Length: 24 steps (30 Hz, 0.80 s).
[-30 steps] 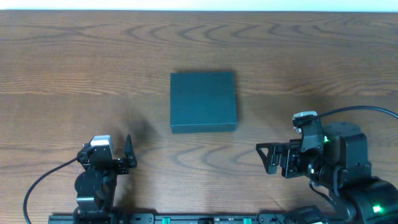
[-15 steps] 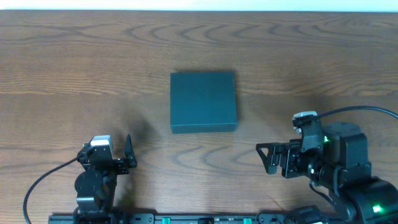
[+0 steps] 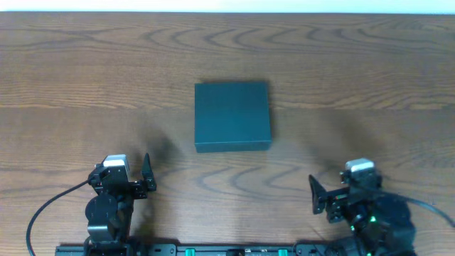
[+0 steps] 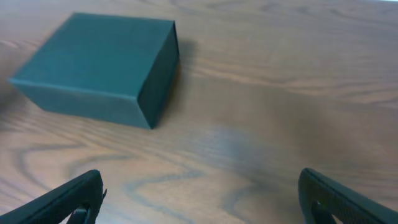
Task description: Pack container
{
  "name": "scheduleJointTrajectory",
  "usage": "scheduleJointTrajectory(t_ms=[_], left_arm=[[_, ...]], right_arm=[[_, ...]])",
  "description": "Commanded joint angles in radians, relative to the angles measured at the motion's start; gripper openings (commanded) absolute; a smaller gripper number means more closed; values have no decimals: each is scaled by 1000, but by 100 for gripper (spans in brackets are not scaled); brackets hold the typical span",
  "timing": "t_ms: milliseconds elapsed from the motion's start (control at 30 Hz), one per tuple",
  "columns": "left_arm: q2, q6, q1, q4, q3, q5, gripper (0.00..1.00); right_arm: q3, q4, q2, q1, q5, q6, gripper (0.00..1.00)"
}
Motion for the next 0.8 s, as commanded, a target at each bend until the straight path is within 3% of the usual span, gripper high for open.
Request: scheduleJointTrajectory(t_ms=[0, 133, 400, 767], left_arm=[[-6, -6, 6, -5, -22, -14, 96], [-6, -6, 6, -5, -22, -14, 95], [-6, -6, 6, -5, -22, -14, 95], [-6, -6, 6, -5, -22, -14, 95]], right_arm=[[-106, 23, -91, 10, 10, -27, 99], [-212, 53, -176, 10, -10, -27, 99], [-343, 77, -181, 55, -97, -26, 99], [-349, 94, -181, 68, -109, -26, 99]])
